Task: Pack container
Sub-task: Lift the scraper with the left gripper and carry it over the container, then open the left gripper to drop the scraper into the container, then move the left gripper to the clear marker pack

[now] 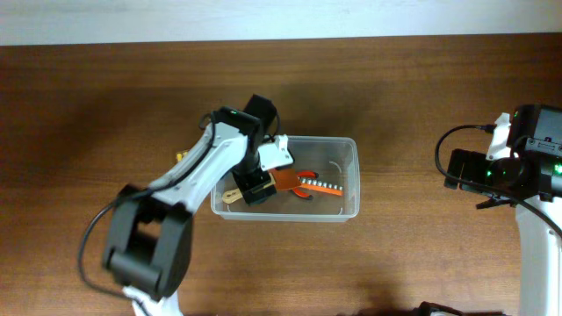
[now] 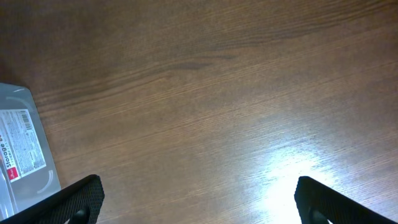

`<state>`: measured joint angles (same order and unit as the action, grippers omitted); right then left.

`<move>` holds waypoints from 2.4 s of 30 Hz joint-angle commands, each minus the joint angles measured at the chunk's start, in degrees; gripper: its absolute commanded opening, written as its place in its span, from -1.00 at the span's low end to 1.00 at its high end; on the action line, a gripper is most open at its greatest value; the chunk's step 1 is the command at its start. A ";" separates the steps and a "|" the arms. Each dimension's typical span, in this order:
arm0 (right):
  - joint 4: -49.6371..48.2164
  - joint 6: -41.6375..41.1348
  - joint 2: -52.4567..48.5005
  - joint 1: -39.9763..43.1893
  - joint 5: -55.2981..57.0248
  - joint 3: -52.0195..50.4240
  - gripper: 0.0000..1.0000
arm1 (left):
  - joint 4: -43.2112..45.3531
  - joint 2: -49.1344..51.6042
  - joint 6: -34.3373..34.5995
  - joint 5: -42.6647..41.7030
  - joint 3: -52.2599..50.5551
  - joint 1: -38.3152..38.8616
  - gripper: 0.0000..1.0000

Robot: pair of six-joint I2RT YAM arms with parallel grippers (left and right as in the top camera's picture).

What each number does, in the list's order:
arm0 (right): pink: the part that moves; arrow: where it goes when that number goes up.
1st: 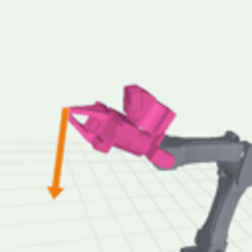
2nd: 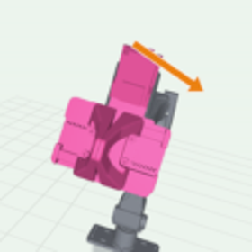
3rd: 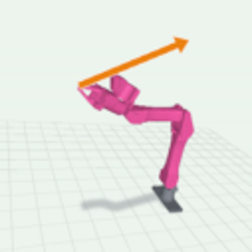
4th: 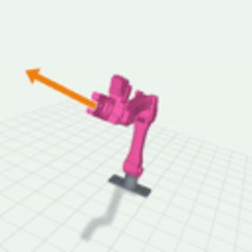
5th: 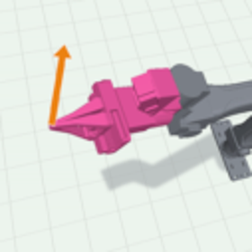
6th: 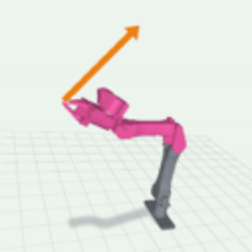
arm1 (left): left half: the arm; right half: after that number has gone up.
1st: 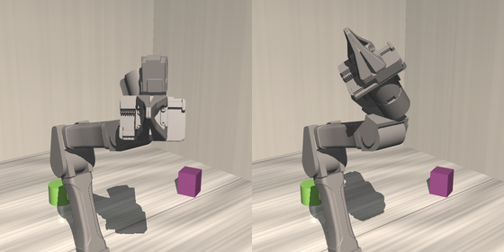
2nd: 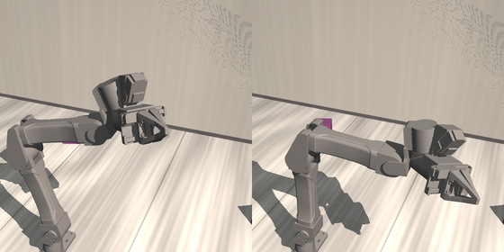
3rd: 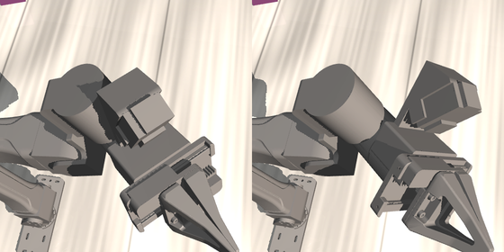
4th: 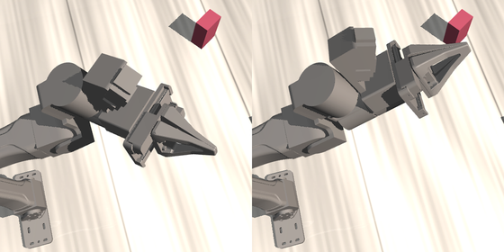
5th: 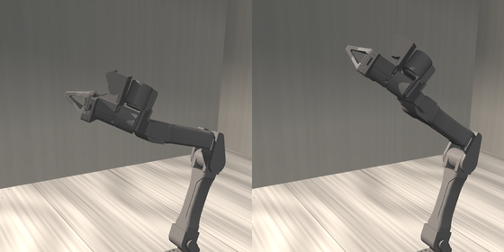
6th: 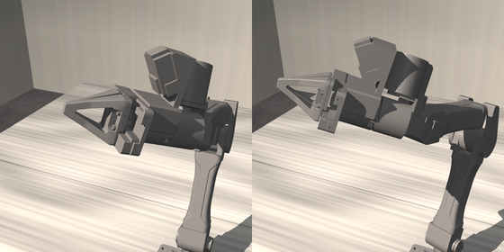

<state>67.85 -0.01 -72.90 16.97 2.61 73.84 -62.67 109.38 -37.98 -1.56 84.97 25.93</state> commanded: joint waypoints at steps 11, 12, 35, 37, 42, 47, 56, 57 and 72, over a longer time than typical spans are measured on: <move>-0.02 -0.50 0.98 0.31 -0.57 0.00 0.97 | 0.15 -31.65 46.05 10.62 3.98 -18.82 0.99; 0.00 -0.50 0.98 0.31 -0.74 0.00 0.97 | -0.70 -30.82 49.92 10.40 3.91 -21.20 0.99; 0.02 -0.48 0.98 0.31 -1.79 0.00 0.97 | -2.25 3.37 51.10 2.75 3.89 -25.20 0.99; 0.02 -0.48 0.98 0.31 -2.01 0.00 0.97 | -2.27 5.14 49.81 1.33 3.89 -25.20 0.99; 0.02 -0.48 0.98 0.31 -2.01 0.00 0.97 | -1.86 8.76 46.18 -3.19 3.89 -25.20 0.99; 0.04 -0.48 0.98 0.31 -2.01 0.00 0.97 | -0.50 10.91 44.50 -5.14 3.89 -25.20 0.99; 0.04 -0.48 0.98 0.31 -2.01 0.00 0.97 | 1.01 13.03 44.78 -5.11 3.89 -25.20 0.99; 0.04 -0.48 0.98 0.31 -2.01 0.00 0.97 | 1.18 13.14 44.78 -5.11 3.89 -25.20 0.99; 0.26 -0.48 0.98 0.31 -2.01 0.00 0.97 | 3.76 14.21 44.78 -3.17 3.89 -25.20 0.99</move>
<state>68.07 -0.03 -72.90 16.97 1.13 73.84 -59.02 121.89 7.70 -5.39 89.19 0.82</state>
